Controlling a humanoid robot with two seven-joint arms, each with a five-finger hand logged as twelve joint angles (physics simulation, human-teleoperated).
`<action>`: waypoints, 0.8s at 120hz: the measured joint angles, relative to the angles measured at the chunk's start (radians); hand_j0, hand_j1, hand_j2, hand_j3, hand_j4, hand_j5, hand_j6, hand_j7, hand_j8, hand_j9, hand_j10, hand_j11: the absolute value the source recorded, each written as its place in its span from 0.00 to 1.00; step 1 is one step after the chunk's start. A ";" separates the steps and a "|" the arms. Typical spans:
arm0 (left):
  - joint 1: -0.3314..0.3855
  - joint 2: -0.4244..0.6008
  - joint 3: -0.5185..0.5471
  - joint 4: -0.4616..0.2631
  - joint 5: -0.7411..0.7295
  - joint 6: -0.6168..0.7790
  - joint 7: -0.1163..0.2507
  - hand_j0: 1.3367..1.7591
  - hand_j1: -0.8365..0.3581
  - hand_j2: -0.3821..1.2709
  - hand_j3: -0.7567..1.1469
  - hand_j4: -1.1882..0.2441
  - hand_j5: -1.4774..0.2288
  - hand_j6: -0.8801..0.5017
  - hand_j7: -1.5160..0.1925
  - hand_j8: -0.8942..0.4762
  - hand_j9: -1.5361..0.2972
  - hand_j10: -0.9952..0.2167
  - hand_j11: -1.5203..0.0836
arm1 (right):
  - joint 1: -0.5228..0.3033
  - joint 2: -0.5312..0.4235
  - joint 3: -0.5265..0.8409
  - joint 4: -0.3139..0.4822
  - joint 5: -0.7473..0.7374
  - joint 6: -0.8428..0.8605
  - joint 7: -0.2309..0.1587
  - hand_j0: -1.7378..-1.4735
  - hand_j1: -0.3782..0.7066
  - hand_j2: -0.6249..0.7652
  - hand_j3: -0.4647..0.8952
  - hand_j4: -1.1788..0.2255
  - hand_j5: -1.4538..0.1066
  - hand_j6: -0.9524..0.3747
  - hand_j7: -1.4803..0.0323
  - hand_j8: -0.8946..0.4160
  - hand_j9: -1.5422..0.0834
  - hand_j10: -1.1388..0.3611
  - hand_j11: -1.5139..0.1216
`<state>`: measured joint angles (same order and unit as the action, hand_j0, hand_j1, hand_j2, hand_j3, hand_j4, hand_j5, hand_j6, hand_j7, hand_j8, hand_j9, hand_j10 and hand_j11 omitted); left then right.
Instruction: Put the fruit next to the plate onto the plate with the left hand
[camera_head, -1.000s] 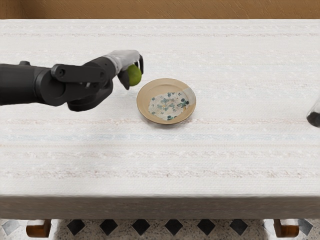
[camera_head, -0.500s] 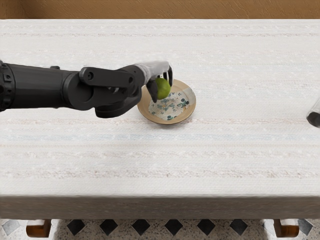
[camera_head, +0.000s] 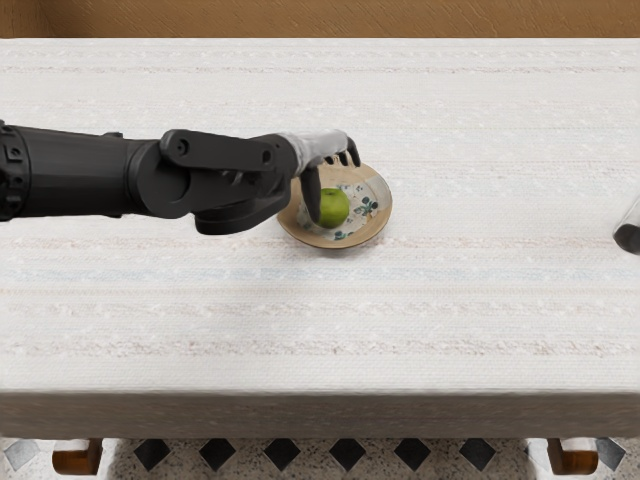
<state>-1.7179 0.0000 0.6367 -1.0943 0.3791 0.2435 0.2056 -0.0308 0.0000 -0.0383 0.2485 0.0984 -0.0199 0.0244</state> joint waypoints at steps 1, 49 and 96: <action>0.001 0.000 -0.006 0.000 0.000 -0.004 0.000 0.76 0.68 0.31 0.40 0.60 0.60 0.43 0.62 0.44 0.59 0.54 0.67 | 0.000 0.000 0.000 0.000 0.000 0.000 0.000 0.30 0.06 0.44 0.34 0.82 0.91 0.69 0.95 0.66 0.92 0.74 0.90; 0.186 0.602 -0.286 -0.189 0.002 -0.151 0.000 0.76 0.73 0.27 0.40 0.65 0.66 0.45 0.69 0.46 0.65 0.60 0.73 | 0.000 0.000 0.000 0.000 0.000 0.000 0.000 0.30 0.06 0.44 0.34 0.82 0.91 0.69 0.95 0.66 0.92 0.74 0.90; 0.492 0.900 -0.695 -0.223 -0.159 -0.452 0.000 0.76 0.74 0.26 0.40 0.65 0.67 0.45 0.69 0.47 0.66 0.61 0.74 | 0.000 0.000 0.000 0.000 0.000 0.000 0.000 0.30 0.06 0.44 0.34 0.82 0.91 0.69 0.95 0.66 0.92 0.74 0.90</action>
<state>-1.2262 0.9003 -0.0584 -1.3177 0.2204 -0.2082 0.2056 -0.0308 0.0000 -0.0383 0.2486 0.0984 -0.0199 0.0245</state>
